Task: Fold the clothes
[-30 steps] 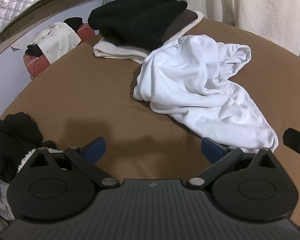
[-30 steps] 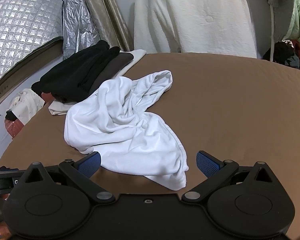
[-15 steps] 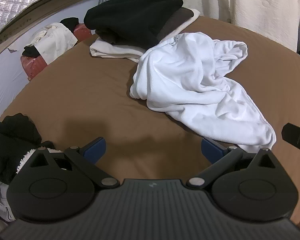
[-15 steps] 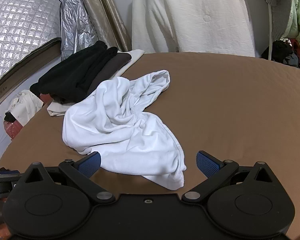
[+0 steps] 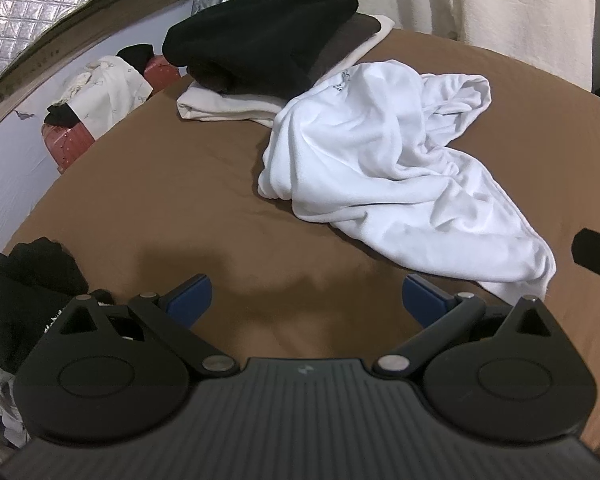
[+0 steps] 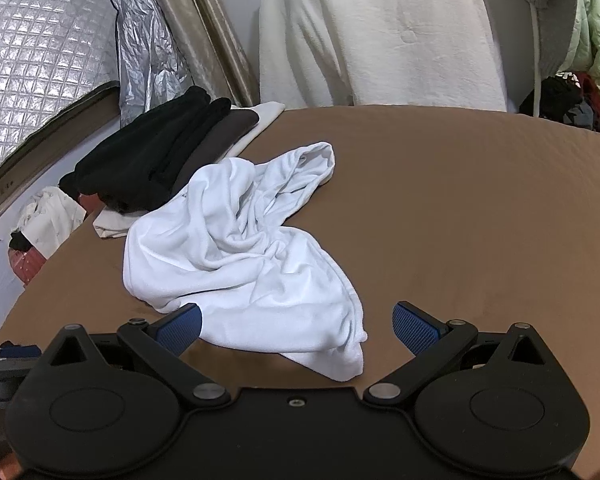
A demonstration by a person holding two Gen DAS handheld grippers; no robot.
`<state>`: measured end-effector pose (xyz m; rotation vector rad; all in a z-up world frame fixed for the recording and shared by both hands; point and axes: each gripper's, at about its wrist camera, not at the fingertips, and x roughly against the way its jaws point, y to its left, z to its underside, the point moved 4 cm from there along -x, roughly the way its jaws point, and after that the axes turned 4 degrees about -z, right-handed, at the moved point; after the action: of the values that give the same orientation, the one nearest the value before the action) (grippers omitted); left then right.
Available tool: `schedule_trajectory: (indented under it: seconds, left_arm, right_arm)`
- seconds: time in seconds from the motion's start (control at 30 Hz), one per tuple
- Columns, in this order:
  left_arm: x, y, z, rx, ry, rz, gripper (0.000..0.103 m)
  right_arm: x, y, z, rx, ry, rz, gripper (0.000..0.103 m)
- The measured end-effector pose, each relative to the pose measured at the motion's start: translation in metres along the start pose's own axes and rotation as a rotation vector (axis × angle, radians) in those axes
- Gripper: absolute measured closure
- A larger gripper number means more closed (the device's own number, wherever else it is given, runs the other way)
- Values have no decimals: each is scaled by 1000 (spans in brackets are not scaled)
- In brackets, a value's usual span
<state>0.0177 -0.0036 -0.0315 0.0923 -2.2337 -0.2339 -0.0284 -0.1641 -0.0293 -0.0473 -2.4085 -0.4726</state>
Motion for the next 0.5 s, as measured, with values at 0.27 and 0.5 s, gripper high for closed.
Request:
schedule_trajectory:
  seconds: [0.27,0.5]
  left_arm:
    - [3,3,1,-12,-15,-3,0]
    - [0,7,3,-11,-5,2,0]
  right_arm:
    - [2,2,0,10,-7,1,0]
    - [3,3,1,11,-9,-7,0]
